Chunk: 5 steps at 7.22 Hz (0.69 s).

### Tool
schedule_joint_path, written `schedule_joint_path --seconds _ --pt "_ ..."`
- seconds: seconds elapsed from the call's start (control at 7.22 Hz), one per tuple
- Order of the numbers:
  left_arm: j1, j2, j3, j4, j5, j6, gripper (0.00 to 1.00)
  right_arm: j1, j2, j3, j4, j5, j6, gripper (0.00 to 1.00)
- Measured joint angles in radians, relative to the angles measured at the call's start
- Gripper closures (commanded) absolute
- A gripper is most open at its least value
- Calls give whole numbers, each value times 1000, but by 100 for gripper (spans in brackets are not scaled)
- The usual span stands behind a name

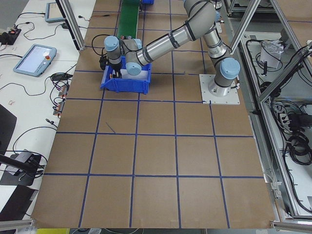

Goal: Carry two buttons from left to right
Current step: 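Lower the left gripper into the bin and grasp the yellow-capped button, then carry the yellow button with the left gripper onto the conveyor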

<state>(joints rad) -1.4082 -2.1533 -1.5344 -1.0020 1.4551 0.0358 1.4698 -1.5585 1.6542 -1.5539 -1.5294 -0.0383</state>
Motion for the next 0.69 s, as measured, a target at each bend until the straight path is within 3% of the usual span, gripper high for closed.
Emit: schedule_joint_path --seconds 0.42,0.69 --pt "0 64 1 -32 38 50 79 0 0 1 0 0 -1 0" --pt "-1 162 3 -152 78 42 78 0 0 1 0 0 -1 0"
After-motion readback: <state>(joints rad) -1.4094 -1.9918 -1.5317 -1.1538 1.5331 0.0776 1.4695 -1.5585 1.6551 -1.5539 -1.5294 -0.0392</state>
